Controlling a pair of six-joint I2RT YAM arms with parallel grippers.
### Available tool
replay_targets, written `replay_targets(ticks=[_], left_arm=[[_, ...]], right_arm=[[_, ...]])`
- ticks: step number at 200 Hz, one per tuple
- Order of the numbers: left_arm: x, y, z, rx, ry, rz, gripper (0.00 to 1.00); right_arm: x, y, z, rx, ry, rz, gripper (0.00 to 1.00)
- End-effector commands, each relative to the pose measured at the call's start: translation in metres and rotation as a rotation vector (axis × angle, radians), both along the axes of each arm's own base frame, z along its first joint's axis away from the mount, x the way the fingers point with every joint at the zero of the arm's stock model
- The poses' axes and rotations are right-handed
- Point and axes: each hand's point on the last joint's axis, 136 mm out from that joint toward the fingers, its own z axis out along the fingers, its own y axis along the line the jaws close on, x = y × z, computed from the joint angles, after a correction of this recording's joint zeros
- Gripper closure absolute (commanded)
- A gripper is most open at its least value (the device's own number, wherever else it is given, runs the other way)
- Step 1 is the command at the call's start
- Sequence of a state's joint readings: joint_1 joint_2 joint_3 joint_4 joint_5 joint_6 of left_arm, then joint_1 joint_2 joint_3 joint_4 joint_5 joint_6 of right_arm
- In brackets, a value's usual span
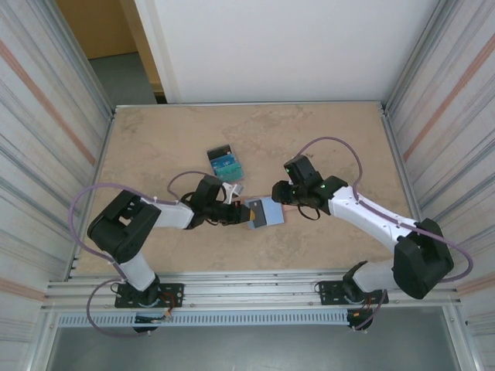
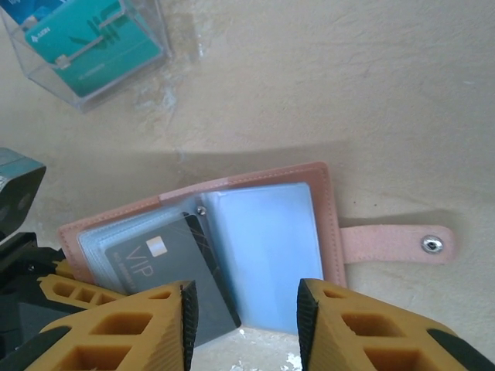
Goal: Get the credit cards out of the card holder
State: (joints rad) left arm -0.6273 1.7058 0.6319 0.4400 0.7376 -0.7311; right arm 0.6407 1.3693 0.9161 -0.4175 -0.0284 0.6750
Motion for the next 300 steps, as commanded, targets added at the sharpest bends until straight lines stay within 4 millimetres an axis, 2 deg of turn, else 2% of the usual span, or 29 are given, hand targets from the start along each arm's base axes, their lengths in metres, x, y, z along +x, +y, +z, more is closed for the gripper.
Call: replay_targets(ticks=[1,34,48,66,113,169,221,267,300], left_arm=[[0.004,-0.004,0.009,-0.025,-0.005,-0.008,0.87],[0.005,0.007,0.008,0.043,-0.007,0.013,0.59],[0.008,0.012,0.009,0.082,-0.019,0.025,0.51],[0.01,0.02,0.008,0.142,-0.031,0.046,0.46],[0.015,0.04,0.01,0.257,-0.057,0.128,0.45],[0.006,0.066,0.002,0.493,-0.127,0.208,0.46],[-0.007,0.051,-0.005,0.481,-0.127,0.206,0.47],[-0.003,0.036,-0.01,0.411,-0.102,0.216,0.5],[0.002,0.037,-0.016,0.438,-0.095,0.233,0.53]], right_arm=[[0.004,0.01,0.002,0.045,0.02,0.002,0.62],[0.001,0.017,-0.008,0.058,0.058,0.024,0.66],[0.0,0.019,-0.012,0.066,0.07,0.03,0.66],[0.0,0.022,-0.014,0.077,0.082,0.036,0.67],[-0.009,0.028,-0.025,0.074,0.122,0.063,0.7],[-0.025,0.035,-0.044,0.049,0.178,0.103,0.7],[-0.036,0.043,-0.059,0.078,0.238,0.134,0.69],[-0.04,0.051,-0.069,0.106,0.276,0.15,0.69],[-0.043,0.056,-0.076,0.131,0.303,0.158,0.69]])
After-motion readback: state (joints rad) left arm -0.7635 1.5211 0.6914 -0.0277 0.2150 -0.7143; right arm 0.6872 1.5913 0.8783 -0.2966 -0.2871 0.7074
